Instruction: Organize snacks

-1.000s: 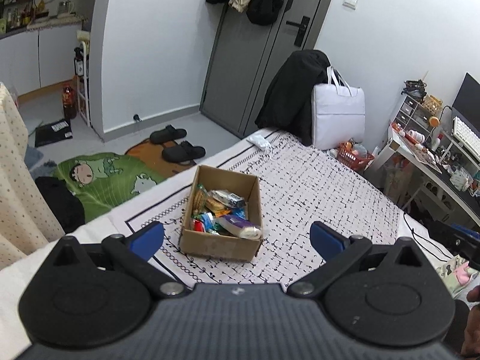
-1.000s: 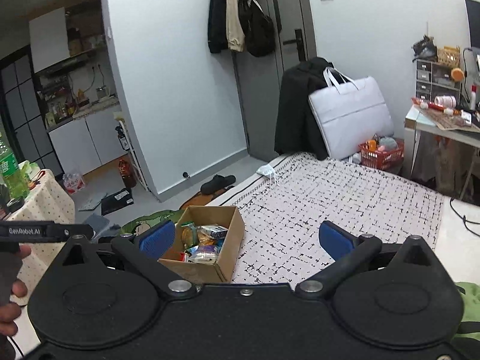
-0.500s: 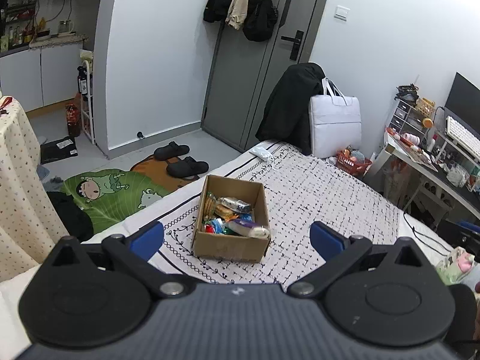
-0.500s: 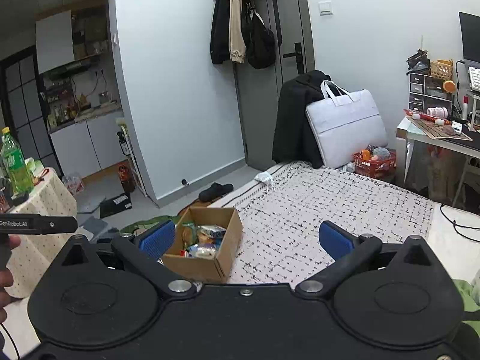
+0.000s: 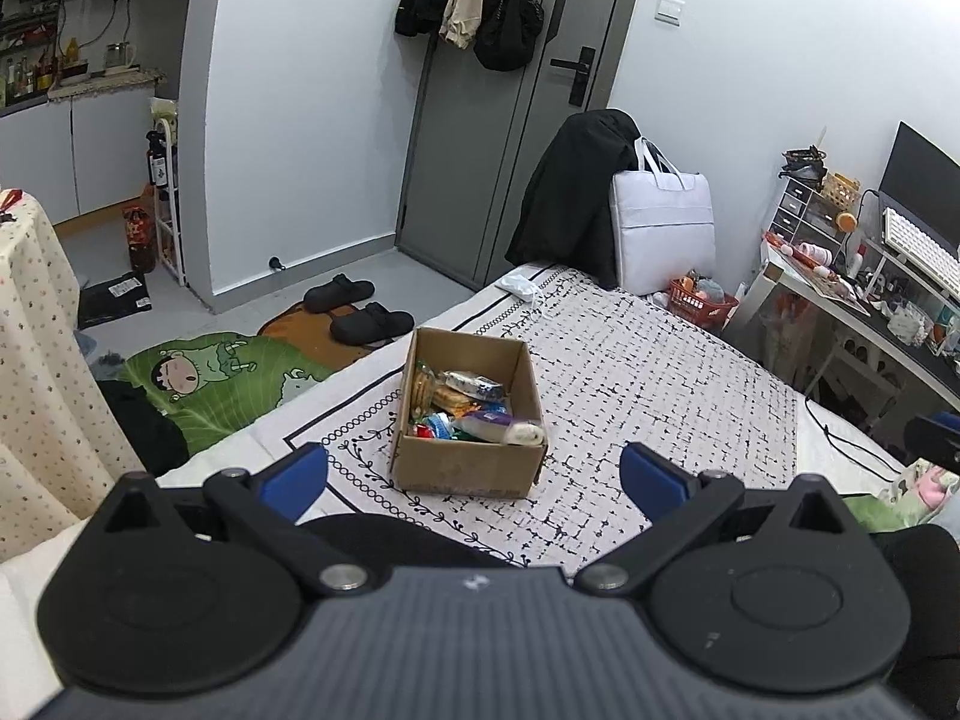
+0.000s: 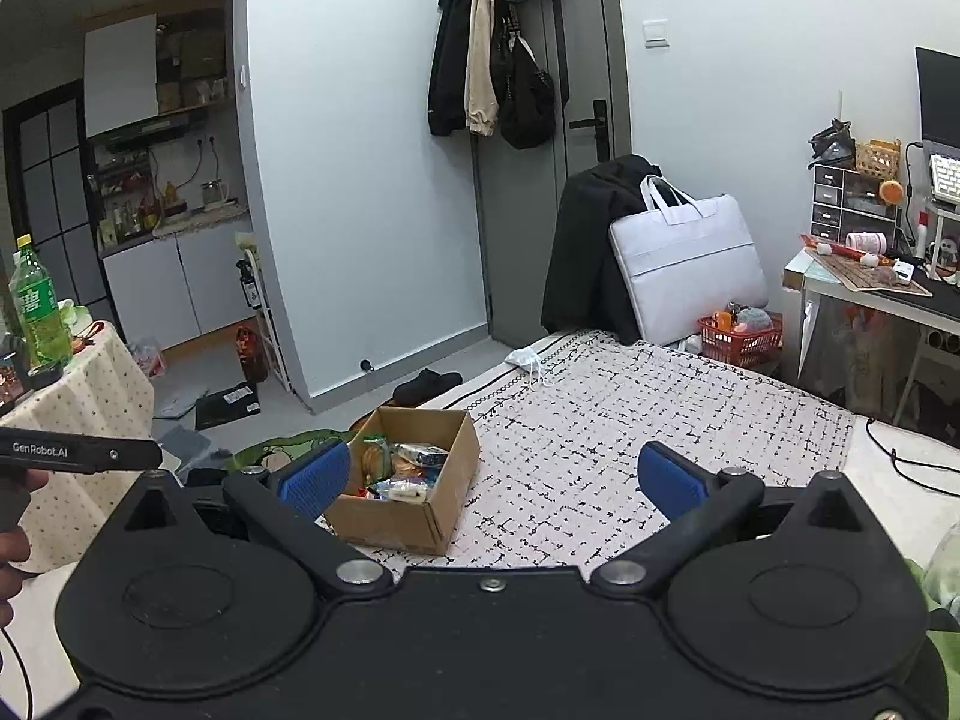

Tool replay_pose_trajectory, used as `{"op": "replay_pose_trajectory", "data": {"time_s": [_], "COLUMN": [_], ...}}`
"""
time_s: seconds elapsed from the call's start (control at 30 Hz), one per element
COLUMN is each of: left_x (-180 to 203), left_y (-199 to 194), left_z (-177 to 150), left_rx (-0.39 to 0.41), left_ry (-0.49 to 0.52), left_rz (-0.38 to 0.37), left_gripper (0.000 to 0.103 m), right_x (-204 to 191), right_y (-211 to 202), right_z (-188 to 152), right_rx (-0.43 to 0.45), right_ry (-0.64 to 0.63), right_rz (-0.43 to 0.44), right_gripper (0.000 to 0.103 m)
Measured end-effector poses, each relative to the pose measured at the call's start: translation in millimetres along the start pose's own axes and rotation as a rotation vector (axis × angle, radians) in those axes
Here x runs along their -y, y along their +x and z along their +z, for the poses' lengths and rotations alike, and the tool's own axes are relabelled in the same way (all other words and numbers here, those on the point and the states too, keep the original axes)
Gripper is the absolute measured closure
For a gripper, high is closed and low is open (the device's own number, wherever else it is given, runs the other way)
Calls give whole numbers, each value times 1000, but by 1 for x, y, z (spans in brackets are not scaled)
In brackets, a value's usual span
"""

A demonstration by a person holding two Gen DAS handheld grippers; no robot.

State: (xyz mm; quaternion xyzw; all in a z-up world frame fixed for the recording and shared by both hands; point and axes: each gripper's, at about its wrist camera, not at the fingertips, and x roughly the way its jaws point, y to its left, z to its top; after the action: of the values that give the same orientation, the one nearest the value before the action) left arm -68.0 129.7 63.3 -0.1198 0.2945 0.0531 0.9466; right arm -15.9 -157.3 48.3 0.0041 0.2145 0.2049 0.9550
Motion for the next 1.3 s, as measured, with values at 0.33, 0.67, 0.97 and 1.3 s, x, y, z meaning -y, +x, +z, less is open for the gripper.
{"op": "replay_pose_trajectory", "data": {"time_s": [0.33,0.67,0.97,1.3], "left_x": [-2,-2,0,2], "left_y": [-5,-8,-9,-9], "left_z": [3,4,4,5], "left_rx": [3,7,4,7], "left_ry": [0,4,7,18], "left_rz": [-2,1,1,-9], "left_gripper": [0,0,0,0], "right_x": [-2,-5,-2,0], "right_y": [2,-2,-1,1], "right_z": [-4,-4,-4,-5], "right_rx": [-21,-20,-21,-33], "right_ry": [1,-8,-3,7], "right_rz": [-6,-1,-3,-9], "right_gripper": [0,0,0,0]}}
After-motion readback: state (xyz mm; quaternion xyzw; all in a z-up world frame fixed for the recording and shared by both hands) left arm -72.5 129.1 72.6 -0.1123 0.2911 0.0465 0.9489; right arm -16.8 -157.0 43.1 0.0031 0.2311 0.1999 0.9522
